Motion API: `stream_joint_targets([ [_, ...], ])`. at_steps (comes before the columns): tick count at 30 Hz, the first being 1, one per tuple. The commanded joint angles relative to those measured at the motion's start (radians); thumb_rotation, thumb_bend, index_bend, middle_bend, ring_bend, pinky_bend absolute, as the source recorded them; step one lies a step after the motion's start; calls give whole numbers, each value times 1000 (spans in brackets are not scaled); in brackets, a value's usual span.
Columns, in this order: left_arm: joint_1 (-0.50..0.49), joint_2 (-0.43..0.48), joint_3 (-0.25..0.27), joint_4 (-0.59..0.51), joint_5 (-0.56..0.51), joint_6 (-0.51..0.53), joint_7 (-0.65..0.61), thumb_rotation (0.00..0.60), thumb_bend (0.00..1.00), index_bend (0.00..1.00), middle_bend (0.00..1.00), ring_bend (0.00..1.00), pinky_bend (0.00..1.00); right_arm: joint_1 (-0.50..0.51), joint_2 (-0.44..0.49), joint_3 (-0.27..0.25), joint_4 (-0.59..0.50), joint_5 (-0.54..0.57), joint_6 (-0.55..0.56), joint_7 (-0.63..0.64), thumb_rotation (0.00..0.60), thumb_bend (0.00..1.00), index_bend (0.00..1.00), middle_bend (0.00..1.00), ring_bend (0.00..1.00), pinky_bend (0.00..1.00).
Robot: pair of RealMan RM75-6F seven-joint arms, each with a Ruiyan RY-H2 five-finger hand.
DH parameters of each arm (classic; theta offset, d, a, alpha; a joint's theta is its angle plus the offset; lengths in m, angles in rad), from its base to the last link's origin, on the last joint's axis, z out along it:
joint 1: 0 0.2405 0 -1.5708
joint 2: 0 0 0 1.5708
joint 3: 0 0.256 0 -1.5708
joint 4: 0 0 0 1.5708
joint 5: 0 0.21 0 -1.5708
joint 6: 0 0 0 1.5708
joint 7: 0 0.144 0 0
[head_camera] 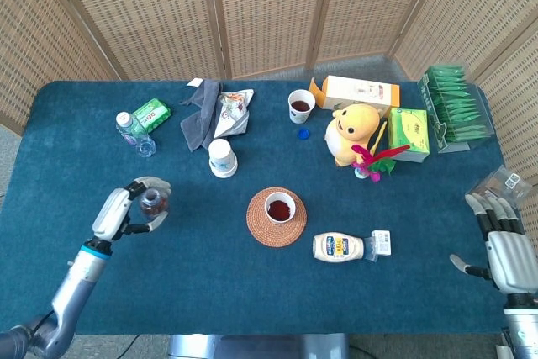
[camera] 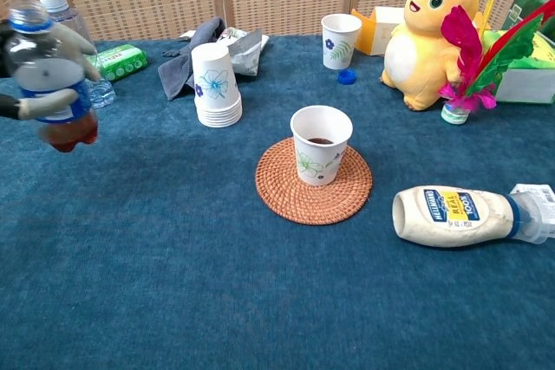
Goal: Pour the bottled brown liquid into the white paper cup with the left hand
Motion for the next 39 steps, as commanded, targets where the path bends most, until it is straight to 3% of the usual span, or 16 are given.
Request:
stream_joint_targets([
  [1,70,-49,-5,78,14,75,-105,600,550,526,430,286,405,1,-3,-1,-1,1,-1,-8,600,0,0,0,0,0],
  [9,136,-93,-16,203,-9,78,-266,600,550,526,427,271,391,3,-8,-7,-7,-7,-2,-27,600,0,0,0,0,0],
  [20,192,-184,-78,379,-51,89,-413,600,552,526,425,252,388,7,-15,-10,-10,-1,-11,-49,600,0,0,0,0,0],
  [31,229,-314,-99,616,-85,16,-545,600,552,526,416,241,387,11,-20,-13,-12,-1,-15,-62,600,0,0,0,0,0],
  [39,223,-360,-126,724,-96,-27,-598,600,554,526,411,230,387,12,-21,-13,-13,1,-16,-65,600,0,0,0,0,0],
])
